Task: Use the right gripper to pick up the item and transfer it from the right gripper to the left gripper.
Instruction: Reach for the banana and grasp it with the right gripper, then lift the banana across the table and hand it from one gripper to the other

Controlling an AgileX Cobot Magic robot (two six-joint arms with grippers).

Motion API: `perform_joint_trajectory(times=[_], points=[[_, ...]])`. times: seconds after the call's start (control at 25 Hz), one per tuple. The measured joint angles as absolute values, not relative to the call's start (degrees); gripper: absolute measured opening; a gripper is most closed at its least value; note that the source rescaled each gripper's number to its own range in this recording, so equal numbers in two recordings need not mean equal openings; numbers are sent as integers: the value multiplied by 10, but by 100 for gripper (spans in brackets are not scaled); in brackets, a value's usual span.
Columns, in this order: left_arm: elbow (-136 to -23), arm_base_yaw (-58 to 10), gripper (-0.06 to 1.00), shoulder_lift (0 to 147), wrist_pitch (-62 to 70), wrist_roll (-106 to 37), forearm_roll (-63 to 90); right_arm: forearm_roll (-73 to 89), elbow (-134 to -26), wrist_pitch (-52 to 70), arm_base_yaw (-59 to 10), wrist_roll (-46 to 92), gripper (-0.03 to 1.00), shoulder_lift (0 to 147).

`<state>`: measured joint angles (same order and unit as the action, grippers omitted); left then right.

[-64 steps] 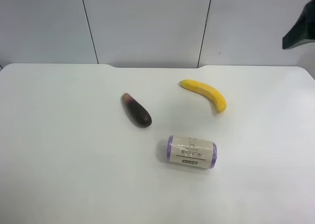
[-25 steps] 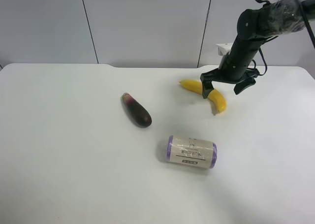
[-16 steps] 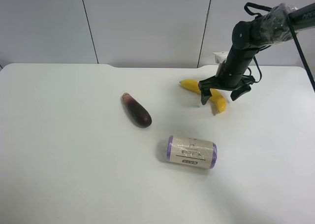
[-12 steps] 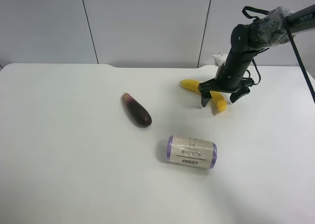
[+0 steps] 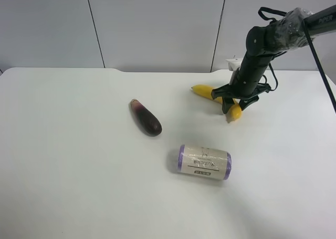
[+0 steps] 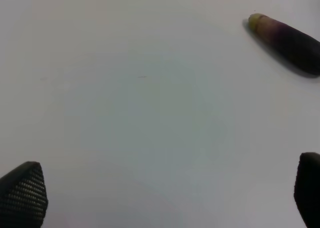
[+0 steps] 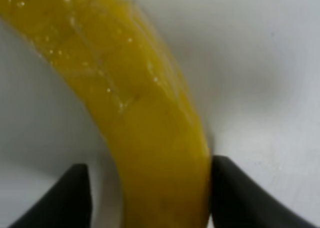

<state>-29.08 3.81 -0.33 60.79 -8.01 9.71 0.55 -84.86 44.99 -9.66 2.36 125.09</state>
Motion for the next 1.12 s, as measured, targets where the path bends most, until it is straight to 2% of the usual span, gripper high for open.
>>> perform_joint_trajectory(times=[0.08, 0.12, 0.52, 0.92, 1.12], points=[[-291, 38, 100, -3, 608, -80, 97, 5, -849, 450, -97, 24, 2, 1251], [-291, 38, 100, -3, 608, -80, 97, 5, -849, 450, -97, 24, 0, 1251], [-291, 38, 100, -3, 608, -80, 97, 6, -850, 463, -97, 30, 0, 1227], [-291, 38, 100, -3, 608, -80, 97, 19, -854, 551, -103, 44, 0, 1129], [-291, 38, 100, -3, 608, -80, 97, 29, -854, 581, -130, 52, 0, 1075]])
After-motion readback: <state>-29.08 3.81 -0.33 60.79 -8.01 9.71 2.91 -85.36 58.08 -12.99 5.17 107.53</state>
